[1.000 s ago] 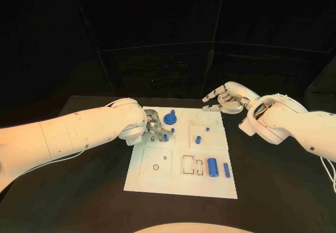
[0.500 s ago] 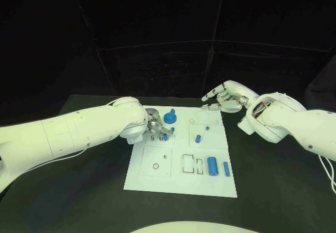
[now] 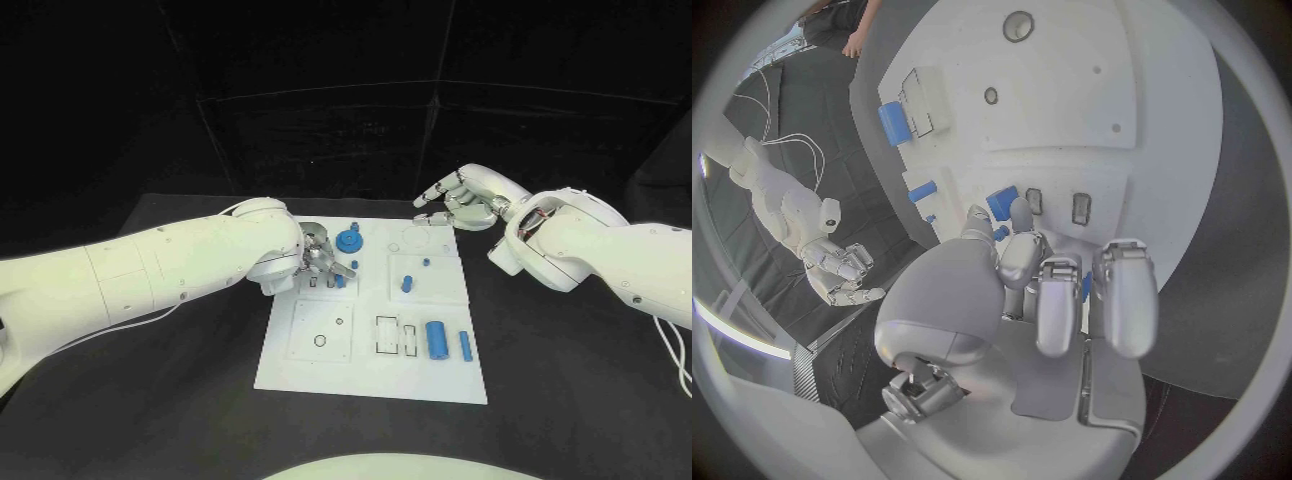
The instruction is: Assemble the parts on the task board
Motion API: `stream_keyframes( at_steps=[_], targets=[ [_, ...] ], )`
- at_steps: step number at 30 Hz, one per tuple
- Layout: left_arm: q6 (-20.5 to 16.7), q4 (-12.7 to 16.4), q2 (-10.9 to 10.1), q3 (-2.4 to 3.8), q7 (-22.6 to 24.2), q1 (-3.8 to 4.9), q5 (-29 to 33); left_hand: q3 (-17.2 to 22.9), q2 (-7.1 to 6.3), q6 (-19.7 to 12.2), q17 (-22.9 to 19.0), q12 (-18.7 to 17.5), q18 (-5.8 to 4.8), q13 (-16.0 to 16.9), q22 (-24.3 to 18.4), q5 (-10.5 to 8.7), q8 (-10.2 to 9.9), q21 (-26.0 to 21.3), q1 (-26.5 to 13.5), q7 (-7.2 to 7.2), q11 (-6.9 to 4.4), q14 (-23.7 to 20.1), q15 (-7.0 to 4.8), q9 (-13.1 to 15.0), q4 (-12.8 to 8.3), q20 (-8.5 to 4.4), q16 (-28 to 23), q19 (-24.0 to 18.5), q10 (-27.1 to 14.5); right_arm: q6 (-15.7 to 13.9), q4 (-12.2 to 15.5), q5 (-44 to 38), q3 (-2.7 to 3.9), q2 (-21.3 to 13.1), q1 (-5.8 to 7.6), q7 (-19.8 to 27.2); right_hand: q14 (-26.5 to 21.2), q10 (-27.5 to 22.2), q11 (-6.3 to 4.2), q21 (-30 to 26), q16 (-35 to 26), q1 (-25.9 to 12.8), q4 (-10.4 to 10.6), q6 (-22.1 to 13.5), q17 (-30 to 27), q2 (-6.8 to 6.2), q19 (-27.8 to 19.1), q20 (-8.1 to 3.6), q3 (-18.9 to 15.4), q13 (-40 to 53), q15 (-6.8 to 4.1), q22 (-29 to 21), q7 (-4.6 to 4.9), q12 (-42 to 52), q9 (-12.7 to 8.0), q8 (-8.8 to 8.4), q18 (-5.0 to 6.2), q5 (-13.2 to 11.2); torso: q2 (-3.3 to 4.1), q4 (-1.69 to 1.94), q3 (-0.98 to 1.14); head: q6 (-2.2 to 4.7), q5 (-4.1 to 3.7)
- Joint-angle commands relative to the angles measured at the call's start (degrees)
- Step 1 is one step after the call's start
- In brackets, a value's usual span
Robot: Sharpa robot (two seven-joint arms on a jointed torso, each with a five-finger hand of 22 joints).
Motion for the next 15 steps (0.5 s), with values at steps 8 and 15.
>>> stream_keyframes(
  at_steps=[8,15],
  targets=[
    [0.34,0.04,0.19,0.0,0.05,0.12,-0.12,0.86,-0.38,-0.84,15.08,0.22,-0.74,0.05,0.98,-0.23,0.68,0.12,2.36,0.0,-0.19,5.95,-0.51,0.71,-2.1,-0.59,0.18,1.22,0.17,0.68,-0.16,0.03,0.03,0.49,0.12,0.11,4.42,0.0,-0.22,-0.32,-0.39,0.38,-0.06,0.38,7.75,0.52,-0.08,-0.26,-0.39,4.68,-0.27,1.19,0.04,0.05,-0.01,0.38,-0.25,0.35,0.01,0.06,-0.03,-0.16,-0.09],
    [-1.04,0.21,0.06,0.0,0.8,0.12,0.7,6.32,2.59,-1.97,15.08,-0.08,-0.7,-0.07,0.95,-0.17,-0.07,0.04,8.81,-0.62,-0.77,5.95,-1.0,0.71,-6.18,-0.95,0.18,1.16,-0.06,1.02,-0.36,0.13,0.03,0.72,0.12,0.15,4.43,0.03,-0.23,-0.35,-0.38,0.47,-0.08,0.4,7.78,0.58,-0.1,-0.27,-0.4,4.7,-0.27,1.15,0.03,0.08,-0.02,0.38,-0.25,0.43,0.01,0.04,-0.05,-0.29,-0.06]
  ],
)
